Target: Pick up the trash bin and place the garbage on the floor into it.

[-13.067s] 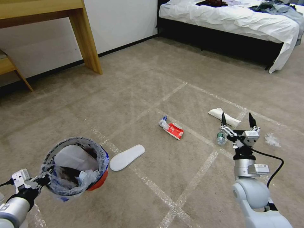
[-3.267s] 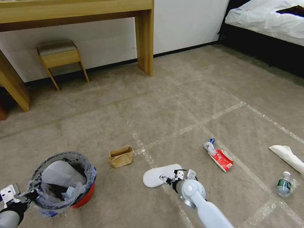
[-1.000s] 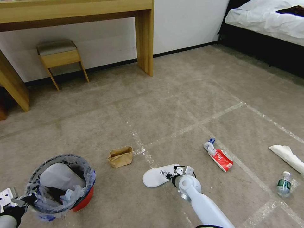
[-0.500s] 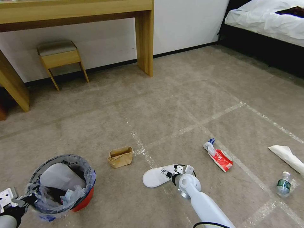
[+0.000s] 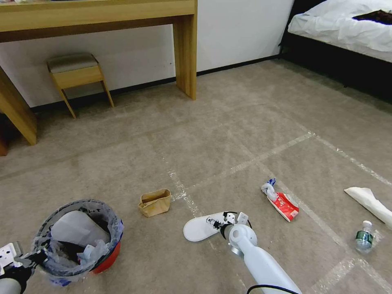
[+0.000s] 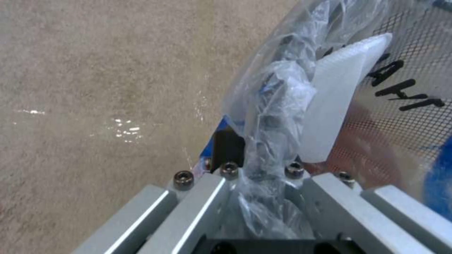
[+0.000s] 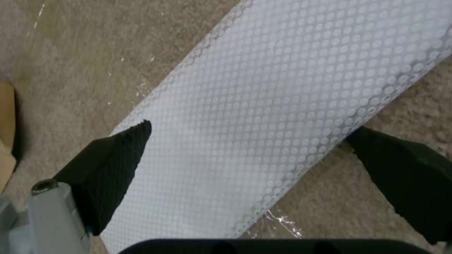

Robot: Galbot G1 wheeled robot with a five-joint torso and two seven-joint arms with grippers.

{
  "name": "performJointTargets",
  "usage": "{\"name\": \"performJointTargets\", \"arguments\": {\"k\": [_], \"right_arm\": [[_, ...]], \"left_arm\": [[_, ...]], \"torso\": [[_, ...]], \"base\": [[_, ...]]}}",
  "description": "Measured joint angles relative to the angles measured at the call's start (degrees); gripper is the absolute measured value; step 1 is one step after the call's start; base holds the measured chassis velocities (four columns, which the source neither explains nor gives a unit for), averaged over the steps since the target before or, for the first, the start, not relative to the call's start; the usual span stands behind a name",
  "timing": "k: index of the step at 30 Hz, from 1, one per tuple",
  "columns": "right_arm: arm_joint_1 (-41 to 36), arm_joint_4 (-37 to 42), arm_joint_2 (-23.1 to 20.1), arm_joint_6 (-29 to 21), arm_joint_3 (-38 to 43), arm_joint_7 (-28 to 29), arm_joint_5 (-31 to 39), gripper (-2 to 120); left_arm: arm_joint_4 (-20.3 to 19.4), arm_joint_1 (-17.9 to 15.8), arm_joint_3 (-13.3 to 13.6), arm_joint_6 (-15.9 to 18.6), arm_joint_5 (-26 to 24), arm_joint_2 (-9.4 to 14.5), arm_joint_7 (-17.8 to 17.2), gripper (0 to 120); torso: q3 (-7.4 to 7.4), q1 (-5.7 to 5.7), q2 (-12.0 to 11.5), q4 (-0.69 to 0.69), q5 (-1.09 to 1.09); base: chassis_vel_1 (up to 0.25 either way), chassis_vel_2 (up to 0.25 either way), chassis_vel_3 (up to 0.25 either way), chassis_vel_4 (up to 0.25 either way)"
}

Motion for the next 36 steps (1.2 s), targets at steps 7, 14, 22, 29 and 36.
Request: {"name": "performJointTargets", "arguments": {"k": [7, 14, 22, 29, 36], "right_arm": [[-0.16, 0.65, 0.07, 0.23, -0.23, 0.02, -0.04, 100], [-0.35, 2.37, 0.26, 0.24, -0.68, -0.49, 0.27, 100], [-0.63, 3.71, 0.21, 0.29, -0.83, -0.57, 0.32, 100], [-0.33, 3.45, 0.28, 0.6, -1.09, -1.34, 0.13, 100], [1.05, 0.89, 0.87, 1.48, -1.35, -2.5, -0.38, 100]], "left_arm": [[0.12, -0.23, 0.14, 0.0, 0.13, -0.1, -0.02, 1], [0.46, -0.39, 0.15, -0.01, 0.29, -0.11, -0.05, 1], [0.83, -0.85, 0.46, -0.01, 0.62, -0.38, -0.05, 1], [0.94, -0.87, 0.47, -0.01, 0.67, -0.51, -0.04, 1], [0.74, -0.54, 0.51, -0.06, 0.73, -0.73, -0.02, 1]], "torso": [[0.01, 0.02, -0.02, 0.01, 0.0], [0.0, 0.02, -0.03, 0.08, 0.03], [-0.02, 0.02, 0.01, 0.02, 0.01], [-0.02, 0.02, 0.02, 0.02, 0.0], [-0.02, 0.01, 0.02, 0.02, -0.01]], "base": [[0.0, 0.0, 0.0, 0.0], [0.0, 0.0, 0.0, 0.0], [0.0, 0.0, 0.0, 0.0], [0.0, 0.0, 0.0, 0.0], [0.0, 0.0, 0.0, 0.0]]}}
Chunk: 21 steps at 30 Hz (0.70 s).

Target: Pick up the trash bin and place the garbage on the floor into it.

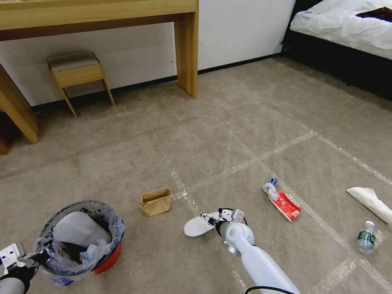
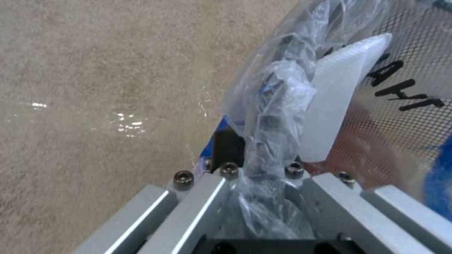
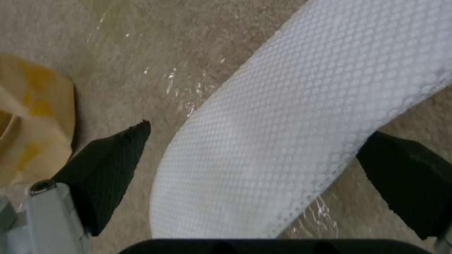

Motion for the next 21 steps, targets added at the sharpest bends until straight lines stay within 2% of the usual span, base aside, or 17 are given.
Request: {"name": "performJointTargets", "arguments": {"k": [4, 8, 9, 10, 13, 16, 18, 21], "right_arm": [[1.08, -2.22, 0.57, 0.76, -0.1, -0.87, -0.44, 99], [1.92, -3.76, 0.86, 1.33, -0.12, -1.55, -0.67, 93], [2.31, -4.35, 0.99, 1.61, -0.12, -1.79, -0.77, 87], [2.31, -4.35, 0.99, 1.61, -0.12, -1.79, -0.77, 87], [2.97, -5.57, 1.22, 2.06, -0.14, -2.21, -1.18, 70], [3.06, -5.89, 1.24, 2.39, -0.16, -2.45, -1.43, 63], [2.92, -5.79, 1.18, 2.55, -0.18, -2.57, -1.58, 51], [2.77, -5.64, 1.16, 2.65, -0.19, -2.61, -1.65, 47]], "left_arm": [[-0.23, 0.14, 0.01, -0.03, 0.01, -0.02, 0.02, 1], [-0.28, 0.27, -0.05, -0.06, 0.01, 0.04, 0.04, 1], [-0.28, 0.27, -0.06, -0.08, 0.01, 0.05, 0.05, 1], [-0.28, 0.27, -0.06, -0.08, 0.01, 0.05, 0.05, 1], [-0.28, 0.13, -0.06, -0.08, -0.02, 0.07, 0.05, 1], [-0.28, 0.12, -0.04, -0.08, -0.03, 0.1, 0.05, 1], [-0.19, 0.04, -0.03, -0.08, -0.03, 0.16, 0.05, 1], [-0.04, -0.05, 0.04, -0.09, -0.03, 0.16, 0.05, 1]], "torso": [[0.0, -0.01, 0.0, 0.0, 0.0], [0.0, -0.01, 0.0, 0.0, 0.0], [0.0, -0.01, 0.0, 0.0, 0.0], [0.0, -0.01, 0.0, 0.0, 0.0], [0.0, -0.01, 0.0, 0.0, 0.0], [0.0, -0.01, 0.0, 0.0, 0.0], [0.0, -0.01, 0.0, 0.0, 0.0], [0.0, 0.0, 0.0, 0.0, 0.0]], "base": [[0.0, 0.0, 0.0, 0.0], [0.0, 0.0, 0.0, 0.0], [0.0, 0.0, 0.0, 0.0], [0.0, 0.0, 0.0, 0.0], [0.0, 0.0, 0.0, 0.0], [0.0, 0.0, 0.0, 0.0], [0.0, 0.0, 0.0, 0.0], [0.0, 0.0, 0.0, 0.0]]}}
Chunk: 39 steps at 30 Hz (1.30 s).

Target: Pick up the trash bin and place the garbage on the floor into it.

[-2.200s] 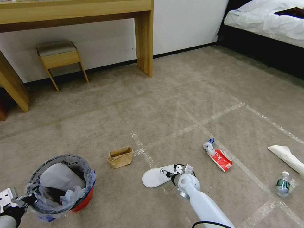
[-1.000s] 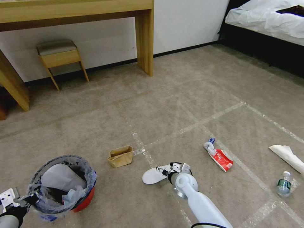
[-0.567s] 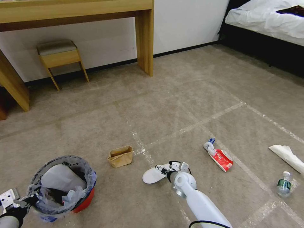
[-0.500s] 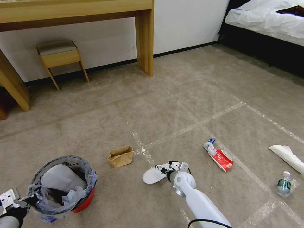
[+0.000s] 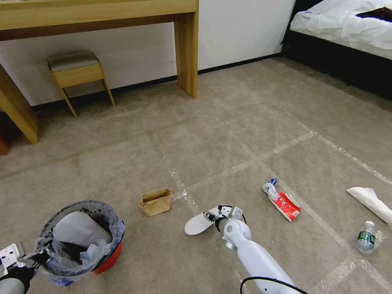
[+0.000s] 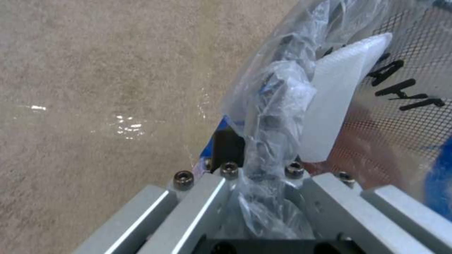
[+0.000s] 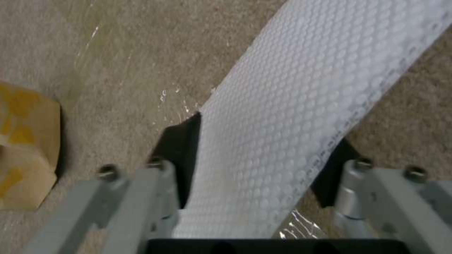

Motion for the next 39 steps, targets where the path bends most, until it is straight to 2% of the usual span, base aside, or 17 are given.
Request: {"name": "performJointTargets", "arguments": {"k": [6, 8, 12, 14, 18, 29, 39], "right_arm": [[-0.33, 0.1, -0.04, 0.5, -0.15, -0.21, -0.46, 38], [-0.43, 0.1, -0.09, 0.79, -0.18, -0.38, -0.72, 29], [-0.54, 0.1, -0.15, 0.95, -0.23, -0.57, -0.89, 20], [-0.71, 0.09, -0.2, 1.34, -0.37, -0.99, -1.26, 7], [-0.93, 0.28, -0.37, 1.97, -0.46, -1.38, -1.55, 0], [-1.71, 1.93, -1.24, 4.04, -0.46, -2.48, -2.34, 0], [-4.42, 10.4, -4.45, 7.97, 0.0, -3.1, -4.48, 0]], "left_arm": [[0.15, -0.33, 0.33, 0.0, 0.12, -0.07, 0.0, 1], [0.2, -0.39, 0.33, 0.0, 0.13, 0.0, 0.0, 1], [0.31, -0.4, 0.33, 0.0, 0.13, 0.05, 0.0, 1], [0.37, -0.47, 0.42, 0.0, 0.18, 0.04, 0.0, 1], [0.37, -0.57, 0.45, 0.0, 0.19, 0.05, 0.0, 1], [0.46, -0.66, 0.54, 0.0, 0.2, 0.02, 0.0, 1], [0.04, -0.86, 0.91, 0.2, 0.26, 0.1, 0.02, 1]], "torso": [[0.0, 0.0, 0.0, 0.0, 0.0], [0.0, 0.0, 0.0, 0.0, 0.0], [0.0, 0.0, 0.0, 0.0, 0.0], [0.0, 0.0, 0.0, 0.0, 0.0], [0.0, 0.0, 0.0, 0.0, 0.0], [0.0, 0.0, 0.0, 0.0, 0.0], [0.0, 0.0, 0.0, 0.0, 0.0]], "base": [[0.0, 0.0, 0.0, 0.0], [0.0, 0.0, 0.0, 0.0], [0.0, 0.0, 0.0, 0.0], [0.0, 0.0, 0.0, 0.0], [0.0, 0.0, 0.0, 0.0], [0.0, 0.0, 0.0, 0.0], [0.0, 0.0, 0.0, 0.0]]}}
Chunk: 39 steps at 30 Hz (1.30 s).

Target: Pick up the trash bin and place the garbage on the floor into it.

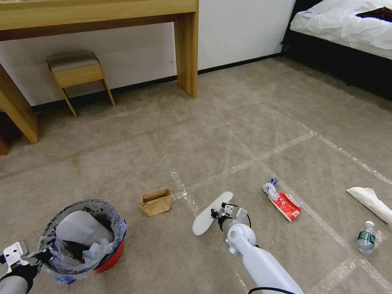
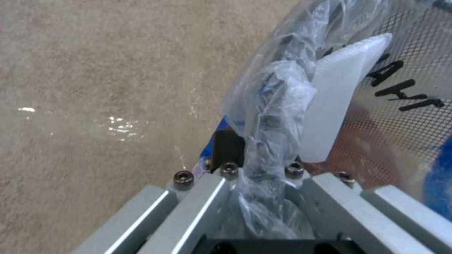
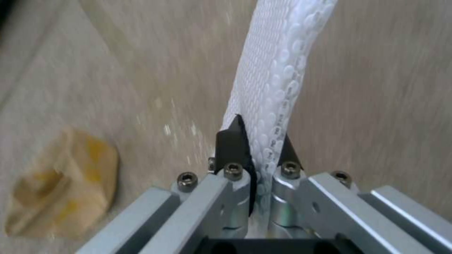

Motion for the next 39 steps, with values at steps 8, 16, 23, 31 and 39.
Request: {"name": "performJointTargets", "arguments": {"k": [8, 16, 23, 31, 39], "right_arm": [[0.18, 8.73, -5.43, 4.69, 1.21, -1.34, -2.71, 0], [4.74, 22.31, -12.29, 9.16, -1.76, -2.94, -5.02, 0], [10.96, 30.76, -17.07, 12.31, -5.67, -7.31, -4.75, 0], [21.5, 34.26, -22.16, 20.38, -15.51, -17.14, -4.61, 0], [30.3, 31.91, -21.3, 26.42, -26.28, -25.63, -5.91, 0]], "left_arm": [[-0.49, -0.76, 0.86, 0.41, -0.53, 0.49, 0.05, 1], [-1.54, -1.15, 2.06, 1.66, -2.26, 1.45, -0.2, 1], [-2.26, -1.05, 2.7, 2.64, -4.32, 2.85, -0.85, 1], [-3.14, -0.96, 4.13, 3.75, -5.92, 5.13, -1.42, 1], [-3.28, -1.18, 5.29, 3.98, -6.58, 6.46, -1.67, 1]], "torso": [[0.0, 0.0, 0.0, -0.01, 0.01], [0.0, 0.0, 0.0, -0.01, 0.0], [0.0, 0.0, 0.0, 0.0, 0.0], [0.0, 0.0, 0.0, 0.01, -0.01], [0.0, 0.0, 0.0, 0.0, -0.01]], "base": [[0.0, 0.0, 0.0, 0.0], [0.0, 0.0, 0.0, 0.0], [0.0, 0.0, 0.0, 0.0], [0.0, 0.0, 0.0, 0.0], [0.0, 0.0, 0.0, 0.0]]}}
